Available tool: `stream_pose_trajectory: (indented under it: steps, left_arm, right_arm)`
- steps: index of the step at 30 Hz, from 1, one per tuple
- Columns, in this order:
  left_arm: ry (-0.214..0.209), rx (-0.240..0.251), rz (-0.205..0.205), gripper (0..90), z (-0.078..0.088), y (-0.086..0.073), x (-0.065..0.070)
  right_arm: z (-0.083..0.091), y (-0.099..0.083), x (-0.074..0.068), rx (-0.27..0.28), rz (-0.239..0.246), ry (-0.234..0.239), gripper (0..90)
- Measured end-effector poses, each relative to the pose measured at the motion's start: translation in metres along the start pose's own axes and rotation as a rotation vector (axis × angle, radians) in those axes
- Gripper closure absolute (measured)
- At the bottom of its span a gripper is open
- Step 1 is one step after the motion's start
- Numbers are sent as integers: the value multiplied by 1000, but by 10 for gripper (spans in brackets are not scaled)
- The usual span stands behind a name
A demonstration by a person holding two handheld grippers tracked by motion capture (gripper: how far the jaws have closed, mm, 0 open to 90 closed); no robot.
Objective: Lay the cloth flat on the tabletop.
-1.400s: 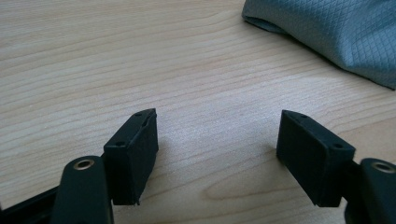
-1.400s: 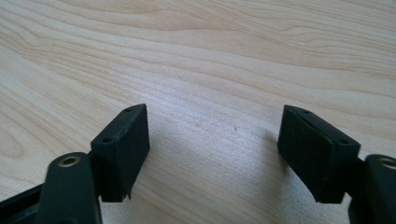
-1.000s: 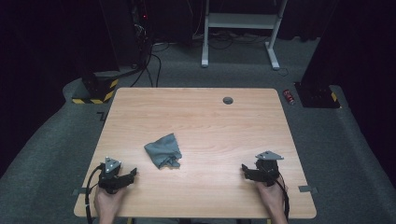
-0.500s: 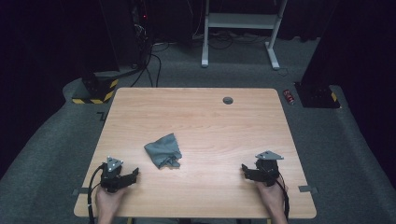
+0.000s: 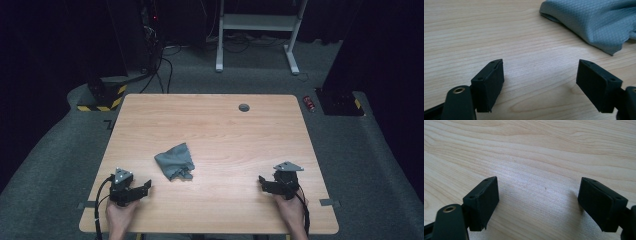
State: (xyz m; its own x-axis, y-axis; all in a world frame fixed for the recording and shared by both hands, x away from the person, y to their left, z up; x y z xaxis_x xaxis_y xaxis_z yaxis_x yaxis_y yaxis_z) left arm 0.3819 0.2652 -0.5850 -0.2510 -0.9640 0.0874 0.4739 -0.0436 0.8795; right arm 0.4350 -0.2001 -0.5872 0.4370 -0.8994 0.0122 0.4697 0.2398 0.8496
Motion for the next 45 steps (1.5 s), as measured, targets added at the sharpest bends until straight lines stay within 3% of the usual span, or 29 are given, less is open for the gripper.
stream_pose_trajectory:
  steps: [21, 35, 45]
  left_arm:
    - [-116, 25, 23, 224, -5, 21, 31]
    - [-184, 16, -18, 225, -25, 38, 62]
    - [-184, -15, -36, 225, -48, 43, 78]
  right_arm:
    - [0, 0, 0, 0, 0, 0, 170]
    - [0, 0, 0, 1, -2, -3, 172]
    - [0, 0, 1, 1, -4, -5, 173]
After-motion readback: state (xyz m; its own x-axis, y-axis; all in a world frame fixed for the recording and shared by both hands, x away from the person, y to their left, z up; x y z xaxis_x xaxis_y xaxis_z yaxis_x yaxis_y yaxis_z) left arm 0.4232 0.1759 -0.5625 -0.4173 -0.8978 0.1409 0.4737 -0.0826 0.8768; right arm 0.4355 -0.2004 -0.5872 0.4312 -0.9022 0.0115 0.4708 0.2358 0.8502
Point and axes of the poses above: each handheld gripper's, and its own axes: z roughly backward along the jaws, y roughly out of its top, x roughly to its right, the point moved 9 cm from there along -z, roughly forward along the jaws, and after that the axes turned 13 degrees about x, right-handed, at the moved point
